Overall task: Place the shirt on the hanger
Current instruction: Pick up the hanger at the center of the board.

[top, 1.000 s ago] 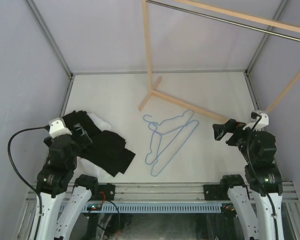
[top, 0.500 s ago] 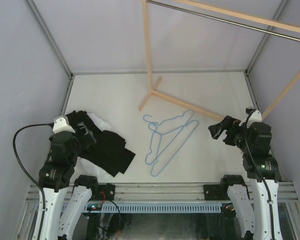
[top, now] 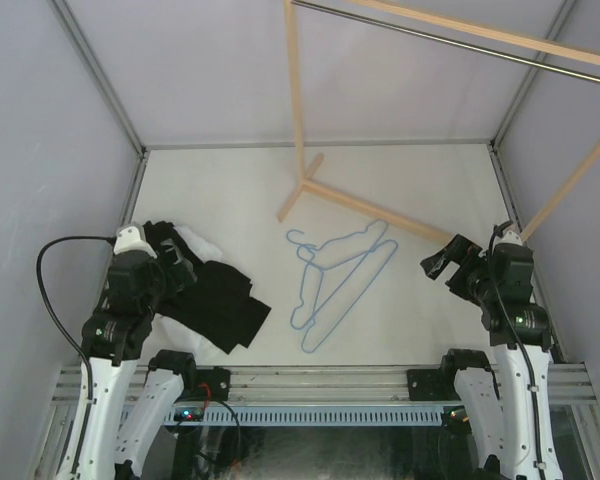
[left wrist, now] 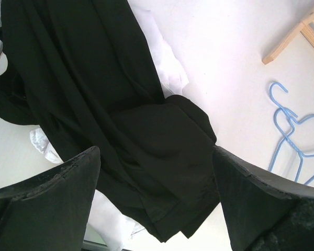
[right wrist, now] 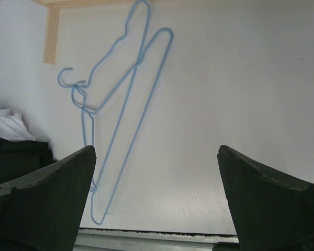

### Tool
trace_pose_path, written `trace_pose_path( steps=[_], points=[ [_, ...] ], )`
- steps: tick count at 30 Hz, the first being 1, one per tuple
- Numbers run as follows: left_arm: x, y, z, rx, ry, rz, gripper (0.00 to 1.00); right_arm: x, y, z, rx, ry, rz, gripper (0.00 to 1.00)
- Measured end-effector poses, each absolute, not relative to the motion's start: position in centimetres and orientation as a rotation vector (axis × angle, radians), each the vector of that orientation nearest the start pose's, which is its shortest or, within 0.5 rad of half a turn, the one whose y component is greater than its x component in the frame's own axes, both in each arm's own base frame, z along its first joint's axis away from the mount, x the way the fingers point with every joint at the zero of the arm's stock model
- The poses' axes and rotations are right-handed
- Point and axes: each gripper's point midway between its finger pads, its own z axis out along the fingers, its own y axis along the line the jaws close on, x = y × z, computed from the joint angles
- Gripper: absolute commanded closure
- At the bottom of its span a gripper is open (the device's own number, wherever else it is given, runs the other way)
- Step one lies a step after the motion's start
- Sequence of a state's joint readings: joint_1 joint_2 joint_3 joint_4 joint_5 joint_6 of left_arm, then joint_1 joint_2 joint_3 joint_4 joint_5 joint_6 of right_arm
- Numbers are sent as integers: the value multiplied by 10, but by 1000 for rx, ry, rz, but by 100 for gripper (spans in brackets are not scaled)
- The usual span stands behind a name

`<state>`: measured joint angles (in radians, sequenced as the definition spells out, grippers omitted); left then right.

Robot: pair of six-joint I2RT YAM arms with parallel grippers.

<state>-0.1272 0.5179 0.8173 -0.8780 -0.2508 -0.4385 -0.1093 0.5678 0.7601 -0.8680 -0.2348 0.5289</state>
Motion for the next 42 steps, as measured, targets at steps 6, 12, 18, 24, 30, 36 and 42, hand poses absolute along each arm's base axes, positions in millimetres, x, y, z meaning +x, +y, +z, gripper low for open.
trace_pose_path(
  steps=[6, 12, 18, 24, 30, 36, 42],
  points=[
    [199, 10, 214, -582, 2048, -38, 9, 198, 45, 176, 574, 2234, 520, 0],
    [192, 15, 212, -627, 2072, -5, 0, 200, 56, 170, 516, 2239, 565, 3],
    [188, 20, 237, -596, 2013, 6, 0, 200, 75, 163, 382, 2272, 541, 5],
    [182, 19, 240, -568, 2003, -4, 2, 205, 114, 145, 204, 2360, 488, 12],
    [178, 19, 244, -564, 1963, -27, 7, 211, 164, 126, 54, 2433, 441, 22],
    [178, 20, 245, -570, 1951, -24, 0, 219, 219, 118, -15, 2428, 487, 33],
    [165, 38, 245, -674, 1904, 54, 0, 219, 255, 87, 46, 2473, 482, 43]
  ],
)
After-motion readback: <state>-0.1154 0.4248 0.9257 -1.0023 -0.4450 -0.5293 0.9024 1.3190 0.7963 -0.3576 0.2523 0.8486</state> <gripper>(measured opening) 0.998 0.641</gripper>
